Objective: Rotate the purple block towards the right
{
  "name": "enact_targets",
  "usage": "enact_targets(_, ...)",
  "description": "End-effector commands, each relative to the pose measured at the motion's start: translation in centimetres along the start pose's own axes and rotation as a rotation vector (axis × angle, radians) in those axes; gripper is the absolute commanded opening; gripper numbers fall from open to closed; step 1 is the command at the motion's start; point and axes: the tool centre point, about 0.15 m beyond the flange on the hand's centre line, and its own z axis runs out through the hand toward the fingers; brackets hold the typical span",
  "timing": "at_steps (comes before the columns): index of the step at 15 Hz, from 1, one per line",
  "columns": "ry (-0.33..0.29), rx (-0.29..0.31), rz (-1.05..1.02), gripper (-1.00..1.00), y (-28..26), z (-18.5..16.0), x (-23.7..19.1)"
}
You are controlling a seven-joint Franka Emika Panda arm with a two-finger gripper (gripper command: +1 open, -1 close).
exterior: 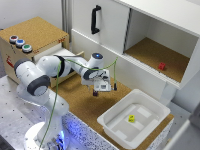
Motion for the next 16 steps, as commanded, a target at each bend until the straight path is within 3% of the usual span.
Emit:
enact_targets(1, -0.066, -0.028, 0.109, -1.00, 2.8, 3.0, 2.1)
enact_targets(4, -0.070, 0.038, 0.147, -1.00, 3.0, 3.7, 2.6)
enact_targets(10, -0.053, 0.068, 0.149, -1.00, 2.6, 2.1, 2.3)
enact_targets(16, 0.001, 0.100, 0.210, -1.00, 4.9, -1.8, 2.1)
